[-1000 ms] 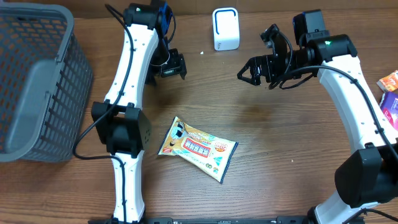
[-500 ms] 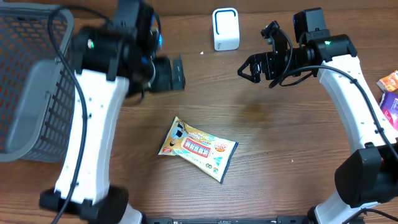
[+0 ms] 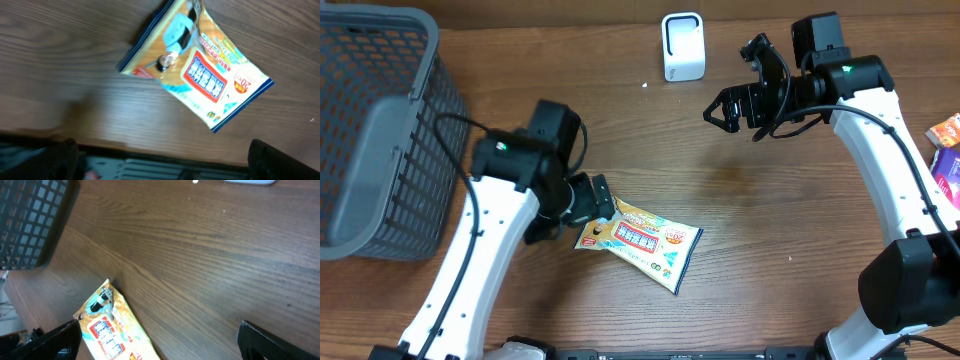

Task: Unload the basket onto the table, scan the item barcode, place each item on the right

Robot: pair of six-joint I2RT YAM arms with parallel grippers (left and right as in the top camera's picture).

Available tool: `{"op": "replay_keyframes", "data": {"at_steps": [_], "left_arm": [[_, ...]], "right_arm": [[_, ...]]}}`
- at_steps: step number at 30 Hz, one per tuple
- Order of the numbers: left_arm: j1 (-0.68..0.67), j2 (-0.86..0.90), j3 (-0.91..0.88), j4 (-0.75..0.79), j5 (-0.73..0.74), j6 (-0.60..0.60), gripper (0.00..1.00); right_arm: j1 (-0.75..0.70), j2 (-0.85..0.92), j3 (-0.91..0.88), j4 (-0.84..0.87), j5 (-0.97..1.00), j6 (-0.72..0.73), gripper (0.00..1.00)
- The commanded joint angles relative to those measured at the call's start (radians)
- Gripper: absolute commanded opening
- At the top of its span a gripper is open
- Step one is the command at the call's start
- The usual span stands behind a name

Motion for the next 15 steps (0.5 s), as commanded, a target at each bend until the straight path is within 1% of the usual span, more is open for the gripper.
{"op": "replay_keyframes", "data": {"at_steps": [1, 5, 9, 11, 13, 15], "left_arm": [[-0.003, -0.003, -0.143, 0.108, 0.145, -0.063, 1.0], [-0.003, -0.002, -0.296, 0.262, 0.206, -0.064, 1.0], [-0.002, -0.002, -0.398, 0.388, 0.204, -0.064, 1.0], [-0.002, -0.002, -0.447, 0.476, 0.202, -0.068, 1.0], [-0.002, -0.001, -0.495, 0.556, 0.202, -0.108, 1.0], [-0.002, -0.001, -0.546, 0.626, 0.199, -0.174, 1.0]], "right_arm": [[-0.004, 0.001, -0.003, 0.013, 0.003, -0.005, 1.0], [-0.004, 0.001, -0.003, 0.006, 0.003, -0.004, 1.0], [-0.004, 0.001, -0.004, 0.007, 0.003, -0.005, 1.0], [-0.004, 0.001, -0.004, 0.006, 0.003, -0.004, 1.0], [-0.003, 0.001, -0.004, 0.006, 0.003, -0.004, 1.0], [-0.004, 0.001, -0.004, 0.001, 0.003, -0.005, 1.0]]}}
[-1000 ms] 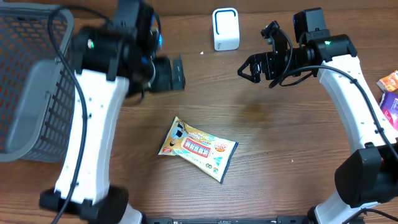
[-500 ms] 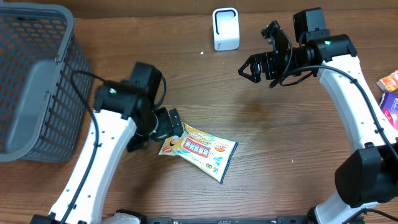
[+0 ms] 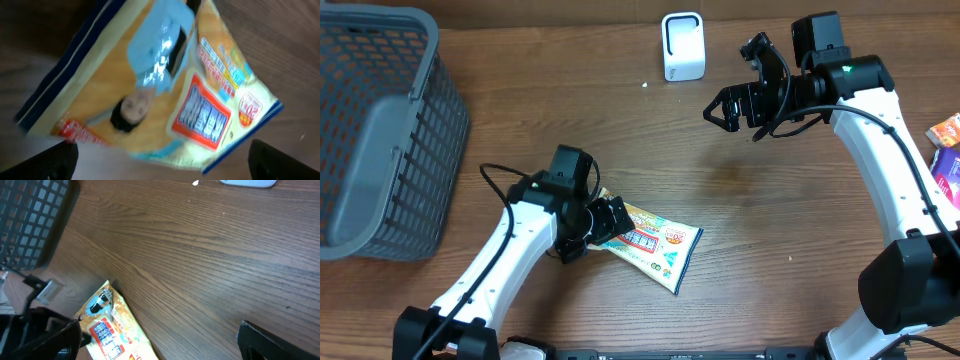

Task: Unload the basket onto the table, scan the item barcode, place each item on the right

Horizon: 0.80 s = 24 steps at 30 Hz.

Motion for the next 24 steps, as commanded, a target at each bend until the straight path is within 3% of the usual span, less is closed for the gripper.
{"op": "replay_keyframes", "data": {"at_steps": [1, 5, 8, 13, 17, 22, 24], "left_arm": [[-0.002, -0.004, -0.085, 0.081, 0.013, -0.113, 1.0], [-0.002, -0.003, -0.168, 0.225, -0.016, -0.174, 0.96], [-0.002, -0.003, -0.182, 0.29, -0.085, -0.157, 0.81], [-0.002, -0.003, -0.18, 0.416, -0.065, -0.007, 0.47], [-0.002, -0.003, -0.166, 0.477, -0.022, 0.169, 0.39], [-0.001, -0.003, -0.105, 0.492, -0.021, 0.269, 0.21], [-0.001, -0.003, -0.062, 0.493, -0.022, 0.282, 0.2]], "right_arm": [[-0.004, 0.001, -0.004, -0.002, 0.003, -0.004, 1.0], [-0.004, 0.001, -0.008, -0.006, 0.003, -0.004, 1.0], [-0.004, 0.001, -0.019, -0.004, 0.003, -0.004, 1.0], [-0.004, 0.001, -0.035, -0.005, 0.003, -0.004, 1.0], [-0.004, 0.001, -0.036, -0.005, 0.003, -0.004, 1.0], [-0.003, 0.001, -0.037, -0.015, 0.002, -0.004, 1.0], [-0.003, 0.001, -0.037, -0.029, 0.002, -0.004, 1.0]]}}
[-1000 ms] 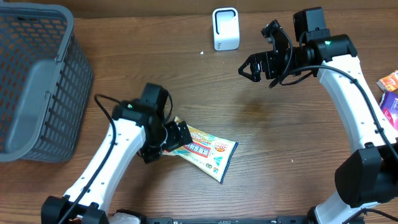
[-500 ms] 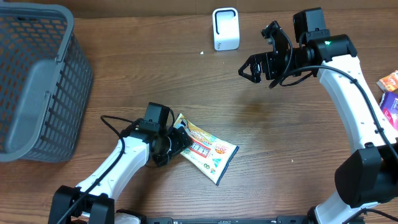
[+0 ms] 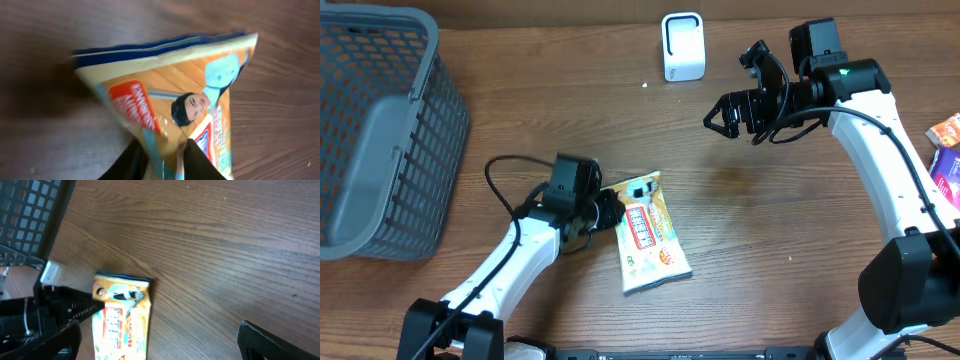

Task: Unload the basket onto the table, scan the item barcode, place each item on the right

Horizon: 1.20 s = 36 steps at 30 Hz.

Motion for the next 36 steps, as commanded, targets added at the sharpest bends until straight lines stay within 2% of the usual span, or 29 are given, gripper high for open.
{"op": "replay_keyframes", "data": {"at_steps": [1, 3, 4, 5, 6, 7, 8, 11, 15, 19, 24, 27, 33, 36], "left_arm": [[-0.002, -0.004, 0.109, 0.01, 0.012, 0.112, 0.2], [-0.002, -0.004, 0.155, 0.008, 0.011, 0.136, 0.17], [-0.002, -0.004, 0.175, 0.006, 0.011, 0.143, 0.11], [-0.002, -0.004, 0.195, 0.004, 0.011, 0.149, 0.11], [-0.002, -0.004, 0.212, -0.004, 0.011, 0.15, 0.17], [-0.002, -0.004, 0.227, -0.017, 0.01, 0.15, 0.3], [-0.002, -0.004, 0.239, -0.034, 0.007, 0.15, 0.52], [-0.001, -0.004, 0.254, -0.105, -0.01, 0.149, 0.98], [-0.001, 0.005, 0.254, -0.278, -0.091, 0.1, 1.0], [0.0, 0.055, 0.252, -0.409, -0.163, 0.081, 1.0], [0.042, 0.094, 0.252, -0.436, -0.218, -0.064, 1.0], [0.091, 0.094, 0.252, -0.433, -0.205, -0.092, 1.0], [0.13, 0.094, 0.252, -0.448, -0.208, -0.091, 1.0], [0.13, 0.094, 0.252, -0.448, -0.211, -0.091, 1.0]], "right_arm": [[-0.003, 0.001, -0.005, -0.018, 0.002, -0.004, 1.0], [-0.003, 0.001, -0.005, -0.039, -0.003, -0.002, 1.0], [-0.003, 0.001, -0.005, -0.046, -0.008, 0.0, 1.0], [-0.003, 0.001, -0.005, -0.058, -0.022, 0.001, 1.0], [-0.003, 0.001, -0.005, -0.064, -0.034, 0.001, 1.0], [-0.003, 0.001, -0.005, -0.072, -0.052, 0.008, 1.0], [-0.003, 0.001, -0.005, -0.076, -0.065, 0.012, 1.0], [0.003, 0.002, -0.007, -0.085, -0.077, 0.054, 1.0], [0.026, 0.002, -0.05, -0.051, -0.08, 0.104, 1.0], [0.078, 0.005, -0.209, 0.149, -0.08, 0.264, 1.0], [0.157, 0.01, -0.382, 0.418, -0.08, 0.45, 1.0], [0.209, 0.023, -0.447, 0.522, -0.075, 0.52, 1.0], [0.292, 0.071, -0.464, 0.56, 0.071, 0.628, 1.0], [0.317, 0.101, -0.464, 0.576, 0.071, 0.643, 1.0]]}}
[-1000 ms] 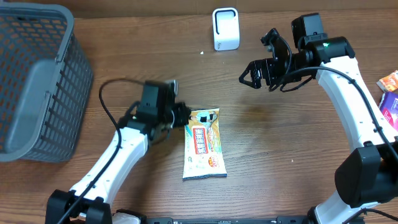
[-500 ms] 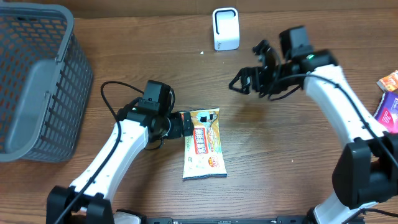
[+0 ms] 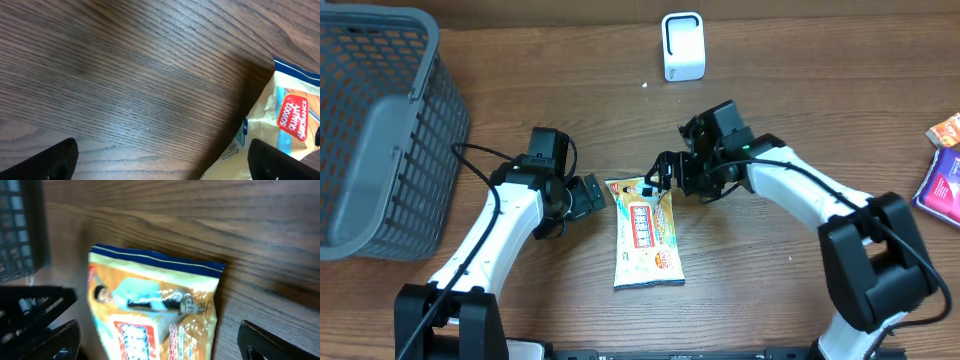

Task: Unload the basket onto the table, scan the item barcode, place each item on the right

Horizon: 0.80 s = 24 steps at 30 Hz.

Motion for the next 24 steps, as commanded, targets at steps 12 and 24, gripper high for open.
{"op": "replay_keyframes", "data": {"at_steps": [12, 24], "left_arm": [[0.0, 0.002, 0.012, -0.005, -0.051, -0.02, 1.0], [0.0, 0.002, 0.012, -0.006, -0.036, -0.014, 1.0]], "right_arm": [[0.042, 0.123, -0.005, 0.054, 0.053, 0.086, 0.63], [0.031, 0.121, 0.004, 0.051, 0.044, 0.085, 0.04]]}}
